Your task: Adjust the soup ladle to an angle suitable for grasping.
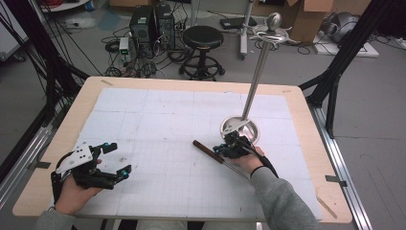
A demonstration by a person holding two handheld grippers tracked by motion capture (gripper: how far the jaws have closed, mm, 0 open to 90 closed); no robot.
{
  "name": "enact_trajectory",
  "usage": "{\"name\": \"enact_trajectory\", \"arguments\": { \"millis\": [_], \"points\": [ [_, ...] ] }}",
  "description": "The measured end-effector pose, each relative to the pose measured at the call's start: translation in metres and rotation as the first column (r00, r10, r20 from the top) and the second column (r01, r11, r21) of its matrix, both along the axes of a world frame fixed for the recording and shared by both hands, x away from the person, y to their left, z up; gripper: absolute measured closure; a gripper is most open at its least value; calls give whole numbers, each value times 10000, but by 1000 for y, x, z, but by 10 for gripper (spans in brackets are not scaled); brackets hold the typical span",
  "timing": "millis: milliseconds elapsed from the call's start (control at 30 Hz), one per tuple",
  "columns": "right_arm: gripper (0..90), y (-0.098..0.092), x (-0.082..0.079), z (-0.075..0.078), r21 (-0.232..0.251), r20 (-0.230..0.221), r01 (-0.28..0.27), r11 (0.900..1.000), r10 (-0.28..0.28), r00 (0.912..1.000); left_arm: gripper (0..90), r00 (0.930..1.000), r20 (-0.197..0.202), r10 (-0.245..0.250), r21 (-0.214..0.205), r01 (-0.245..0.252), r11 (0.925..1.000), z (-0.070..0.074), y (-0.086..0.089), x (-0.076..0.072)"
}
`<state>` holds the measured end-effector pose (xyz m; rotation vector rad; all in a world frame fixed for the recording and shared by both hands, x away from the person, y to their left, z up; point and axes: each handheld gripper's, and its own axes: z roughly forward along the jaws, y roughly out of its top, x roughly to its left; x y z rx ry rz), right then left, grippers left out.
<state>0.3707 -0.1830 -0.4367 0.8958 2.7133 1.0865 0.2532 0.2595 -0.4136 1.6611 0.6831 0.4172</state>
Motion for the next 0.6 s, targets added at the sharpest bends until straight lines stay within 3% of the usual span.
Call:
{"name": "enact_trajectory", "arguments": {
  "millis": [233, 600],
  "points": [
    [900, 2, -2, 0, -21, -88, -21, 10000, 21, 10000, 20, 10000, -27, 26, 5, -26, 10000, 0, 0, 0],
    [900, 12, -10, 1, -85, -180, -922, 9957, 920, 9956, 20, 10000, -65, -34, 130, 35, 9999, -1, -1, 1]
  ]
}}
